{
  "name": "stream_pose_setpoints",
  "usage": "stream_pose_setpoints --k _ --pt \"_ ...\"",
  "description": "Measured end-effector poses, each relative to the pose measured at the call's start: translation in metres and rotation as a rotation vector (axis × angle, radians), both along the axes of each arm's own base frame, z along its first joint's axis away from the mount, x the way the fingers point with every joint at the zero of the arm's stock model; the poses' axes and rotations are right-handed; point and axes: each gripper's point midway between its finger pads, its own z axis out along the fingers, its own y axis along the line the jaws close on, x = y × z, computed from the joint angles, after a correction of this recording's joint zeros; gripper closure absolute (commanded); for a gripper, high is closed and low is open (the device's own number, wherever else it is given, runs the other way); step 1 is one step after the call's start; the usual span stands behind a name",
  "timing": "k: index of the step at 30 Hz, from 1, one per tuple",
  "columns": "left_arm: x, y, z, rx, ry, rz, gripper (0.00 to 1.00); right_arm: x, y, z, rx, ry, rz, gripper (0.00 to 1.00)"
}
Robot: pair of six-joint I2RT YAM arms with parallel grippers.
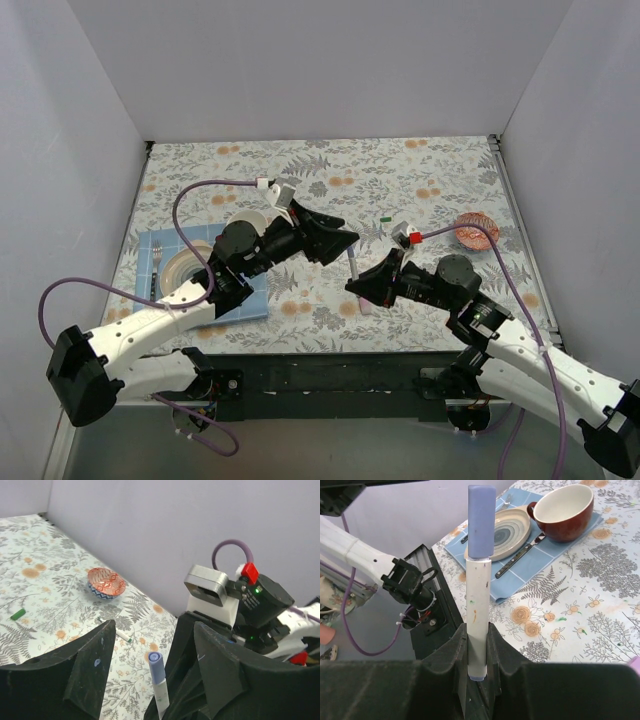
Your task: Insert the pens into the pen caps
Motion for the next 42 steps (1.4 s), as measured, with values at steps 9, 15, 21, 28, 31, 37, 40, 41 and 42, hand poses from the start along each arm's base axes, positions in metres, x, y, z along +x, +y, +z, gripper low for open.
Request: stream_pose_setpoints --k 9,15,21,28,31,37,40,41,42 --pt "0.019 0.013 -0.001 0.055 0.155 0.137 0.34 0.018 0.001 -0.008 -0.071 0.000 -0.068 0.99" --pt "0.039 -0.001 -0.005 0.135 0.290 0.183 0.43 0.030 0.004 -0.013 -0.113 -0.001 -0.097 0.99" --pt "0.040 -0.001 -0.047 0.251 0.395 0.204 0.48 0.034 0.005 -0.019 -0.135 0.009 -0.107 0.99" --pt "0.040 0.004 -0.055 0.283 0.410 0.226 0.55 0.035 0.006 -0.021 -0.142 0.011 -0.111 0.99" --pt "0.040 0.005 -0.057 0.292 0.409 0.226 0.55 0.036 0.006 -0.023 -0.147 0.015 -0.111 0.99" --pt "0.038 0.004 -0.058 0.298 0.407 0.216 0.57 0.036 0.006 -0.025 -0.153 0.020 -0.111 0.99" --pt "0.037 0.003 -0.058 0.299 0.405 0.205 0.63 0.036 0.007 -0.026 -0.155 0.022 -0.111 0.99" --pt "0.036 0.003 -0.058 0.299 0.405 0.198 0.68 0.036 0.007 -0.026 -0.155 0.022 -0.111 0.99" --pt "0.035 0.002 -0.057 0.299 0.406 0.192 0.72 0.036 0.007 -0.026 -0.155 0.022 -0.111 0.99"
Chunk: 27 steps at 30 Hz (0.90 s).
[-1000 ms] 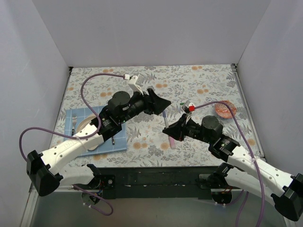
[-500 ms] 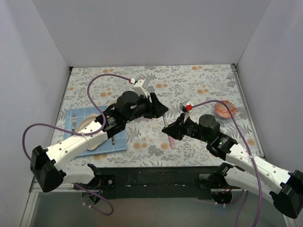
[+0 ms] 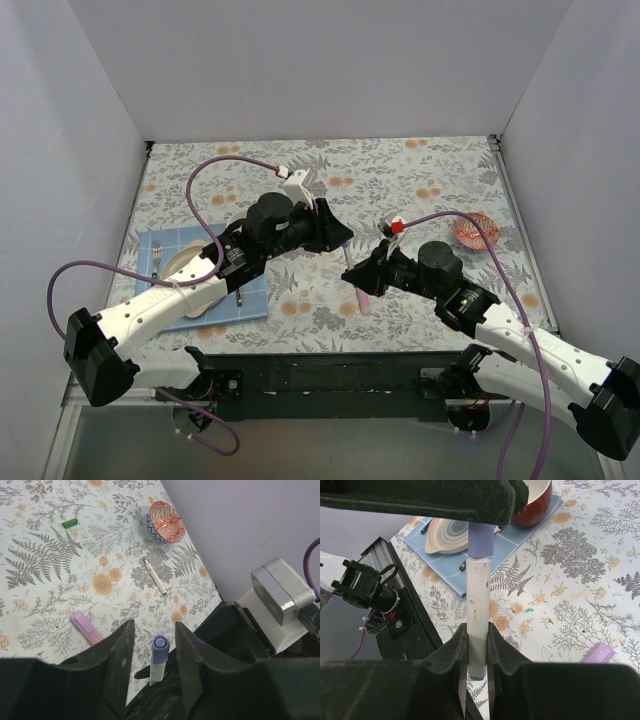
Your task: Insert the pens into the pen caps
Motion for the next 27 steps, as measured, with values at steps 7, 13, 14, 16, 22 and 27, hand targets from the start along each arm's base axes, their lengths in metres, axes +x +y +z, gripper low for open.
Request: stream_pose_setpoints --k 7,13,14,16,22,27 --pt "-0.008 -0.006 0.003 -0.010 -0.017 -0.071 1.00 0.000 0.000 0.001 0.004 0.002 0.000 0.99" --pt "-0.018 -0.014 0.009 -0.071 -0.042 -0.167 1.00 -0.006 -0.005 0.006 0.047 0.001 -0.012 0.99" --pt "-0.021 -0.015 0.009 -0.088 -0.045 -0.182 1.00 -0.008 -0.007 0.007 0.054 0.002 -0.010 0.99" --pt "-0.026 -0.016 0.010 -0.121 -0.052 -0.208 1.00 -0.012 -0.007 0.007 0.069 0.008 -0.005 0.99" --pt "-0.039 -0.019 0.020 -0.232 -0.077 -0.269 1.00 -0.023 -0.008 0.018 0.139 0.009 0.022 0.99" --pt "-0.046 -0.020 0.026 -0.312 -0.082 -0.306 1.00 -0.029 -0.008 0.024 0.175 0.002 0.044 0.99"
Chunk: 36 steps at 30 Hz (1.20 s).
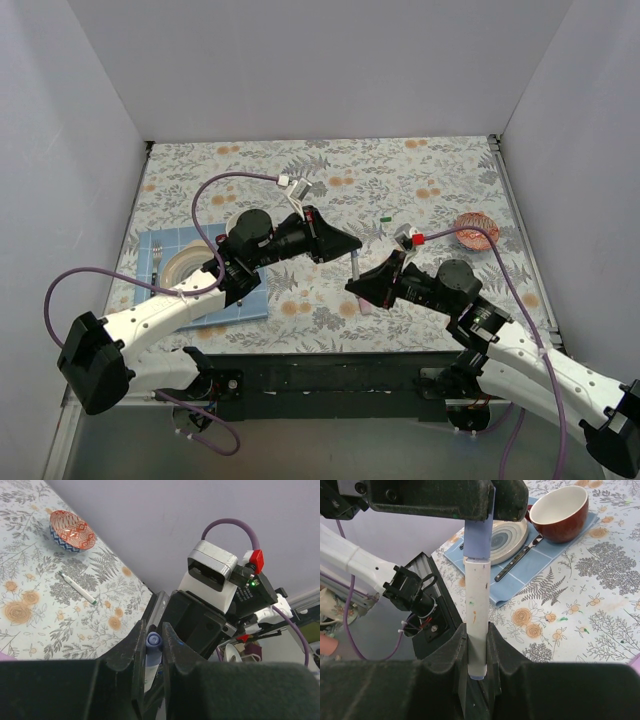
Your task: Insert the pens into the pen caps
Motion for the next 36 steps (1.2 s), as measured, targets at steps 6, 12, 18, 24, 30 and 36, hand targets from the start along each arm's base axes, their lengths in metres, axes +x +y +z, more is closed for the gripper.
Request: stream_pose_setpoints --k 6,12,18,24,30,36 --pt "-0.005 -0.001 0.002 -0.010 0.019 -0.028 1.00 -0.004 -0.002 0.004 0.011 -0.035 0.015 0.99" --pt "-0.006 -0.001 -0.003 0.016 0.047 -0.030 1.00 -0.002 -0.006 -0.001 -0.029 -0.086 0.006 0.99" --pt "-0.001 -0.003 -0.018 0.068 0.037 -0.017 1.00 0.005 -0.009 -0.017 -0.109 -0.089 -0.018 0.99" --pt "0.002 -0.003 -0.021 0.092 -0.025 -0.006 1.00 0.010 -0.012 -0.020 -0.167 -0.094 -0.037 0.99" --pt "0.002 -0.004 -0.020 0.076 -0.065 -0.002 1.00 0.013 -0.012 -0.020 -0.174 -0.103 -0.046 0.99" --pt "0.001 -0.004 -0.025 0.018 -0.050 0.007 1.00 0.013 -0.009 -0.026 -0.192 -0.089 -0.038 0.99"
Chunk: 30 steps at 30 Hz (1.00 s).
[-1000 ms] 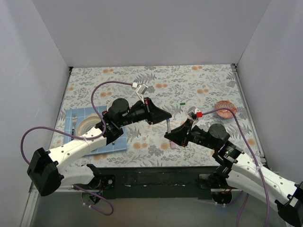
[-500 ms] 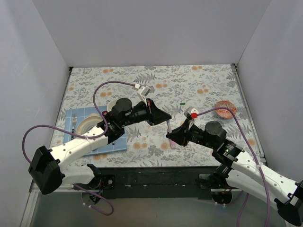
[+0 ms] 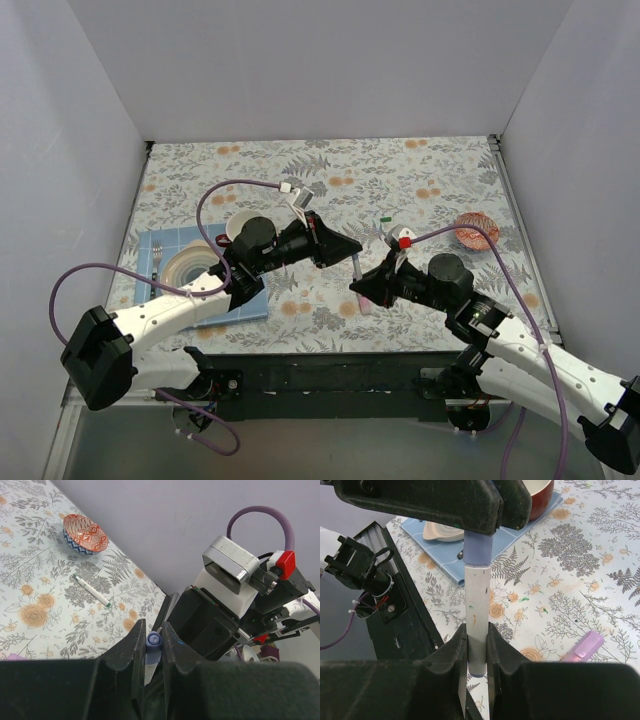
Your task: Insert the pens into the pen caps
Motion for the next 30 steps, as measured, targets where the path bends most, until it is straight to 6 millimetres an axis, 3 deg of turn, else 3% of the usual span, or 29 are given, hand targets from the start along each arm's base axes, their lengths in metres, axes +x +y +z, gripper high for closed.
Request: stream_pose_setpoints --k 11,24,30 --pt "0.001 -0.004 0.004 -0.034 0.021 -0.002 1.00 0.005 -0.003 0.007 -0.002 -0.061 -0.020 0.99" --pt "0.007 -0.010 -0.009 -0.008 0.038 0.015 1.00 0.017 -0.009 -0.006 -0.079 -0.080 -0.065 0.99" --pt "0.007 -0.012 -0.003 -0.023 -0.007 0.047 1.00 0.024 -0.005 0.001 -0.102 -0.087 -0.076 0.99"
